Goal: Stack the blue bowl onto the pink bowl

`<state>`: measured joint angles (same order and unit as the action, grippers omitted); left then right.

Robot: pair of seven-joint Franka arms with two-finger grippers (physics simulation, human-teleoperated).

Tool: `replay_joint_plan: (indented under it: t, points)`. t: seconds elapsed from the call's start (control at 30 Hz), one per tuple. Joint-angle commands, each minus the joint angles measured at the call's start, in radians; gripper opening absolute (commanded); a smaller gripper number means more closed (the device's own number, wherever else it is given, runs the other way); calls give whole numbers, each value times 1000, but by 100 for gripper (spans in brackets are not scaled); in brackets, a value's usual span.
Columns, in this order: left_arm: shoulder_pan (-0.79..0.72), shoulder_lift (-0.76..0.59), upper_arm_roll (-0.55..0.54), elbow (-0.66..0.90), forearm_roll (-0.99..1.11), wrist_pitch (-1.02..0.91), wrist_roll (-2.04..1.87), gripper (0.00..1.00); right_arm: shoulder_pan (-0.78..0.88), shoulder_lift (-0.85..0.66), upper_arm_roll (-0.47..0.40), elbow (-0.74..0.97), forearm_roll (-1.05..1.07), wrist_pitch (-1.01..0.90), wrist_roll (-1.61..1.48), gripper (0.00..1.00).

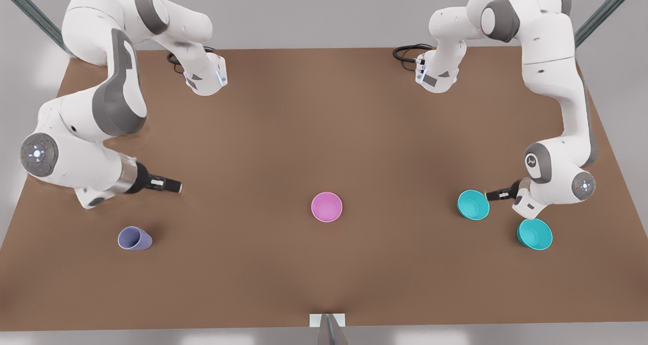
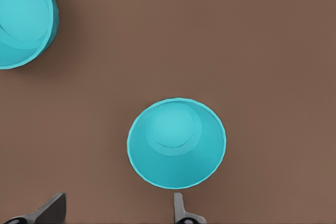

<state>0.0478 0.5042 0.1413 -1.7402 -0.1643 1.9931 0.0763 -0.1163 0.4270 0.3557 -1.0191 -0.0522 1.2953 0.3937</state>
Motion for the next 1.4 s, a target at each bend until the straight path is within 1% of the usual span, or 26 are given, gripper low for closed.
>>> replay_joint_plan:
  t: [0.0,0.03,0.07,0.13,0.2,0.4,0.43,0.47,0.5,0.53,0.57,0.6,0.63,0.67,0.7,0.8,0.9,0.97,1.03,1.1,1.13,1.17,1.23,1.3,1.37]
  points:
    - [3,19,-6,-2,-38,196,177,100,-2,-131,-1,-39,-182,-280,-397,100]
    - [0,23,-8,-12,-41,191,192,100,-5,-169,-6,-64,-199,-280,-401,100]
    - [-2,42,-9,-15,-41,197,203,100,-5,-206,-34,-125,-198,-274,-403,100]
    - [0,79,-9,-13,-43,234,218,100,-3,-217,-58,-174,-192,-254,-401,100]
    - [3,112,-9,-13,-43,246,223,100,-3,-220,-58,-177,-190,-252,-400,100]
    - [4,135,-9,-36,-43,234,224,100,-3,-212,-60,-177,-190,-257,-398,100]
    - [4,135,-11,-36,-46,233,223,96,-3,-212,-60,-177,-190,-257,-398,100]
    - [4,137,-11,-36,-63,233,224,78,-3,-212,-60,-177,-190,-258,-400,100]
    - [4,145,-11,-36,-66,236,224,70,-3,-212,-60,-177,-190,-258,-400,100]
    - [6,145,-11,-36,-67,236,224,56,-3,-212,-60,-177,-190,-260,-400,100]
    - [6,151,-11,-36,-86,234,224,50,-3,-212,-60,-177,-190,-260,-401,100]
    - [6,151,-11,-36,-87,233,223,42,-3,-211,-60,-177,-190,-263,-401,100]
    - [6,151,-11,-36,-87,231,223,36,-3,-211,-60,-177,-190,-264,-401,100]
    - [6,149,-11,-36,-87,231,223,25,-3,-211,-60,-177,-192,-264,-401,100]
    - [6,148,-11,-36,-87,222,224,21,-3,-211,-60,-177,-192,-263,-401,100]
    - [4,137,-11,-33,-87,208,211,21,-3,-211,-60,-177,-192,-264,-401,100]
    - [-8,65,-17,-25,-135,171,128,21,0,-214,-60,-176,-198,-263,-401,100]
    - [-80,40,-23,-19,-126,151,83,21,0,-224,-60,-177,-196,-261,-401,100]
    - [-167,65,-23,91,-123,52,-33,21,0,-229,-60,-179,-192,-255,-401,100]
    - [-327,97,-23,223,-121,-71,-312,21,-3,-246,-60,-199,-192,-249,-401,100]
    - [-425,135,-23,295,-120,-86,-454,21,-3,-260,-60,-217,-192,-235,-401,100]
    - [-477,171,-22,353,-112,-86,-535,21,-5,-266,-60,-230,-192,-231,-401,100]
    - [-545,255,-23,499,-113,-103,-721,21,-16,-270,-60,-251,-187,-217,-401,100]
    - [-589,344,-23,651,-118,-198,-871,21,-25,-267,-60,-256,-186,-217,-401,100]
    - [-609,373,-43,683,-120,-217,-964,21,-25,-269,-60,-256,-187,-217,-401,100]
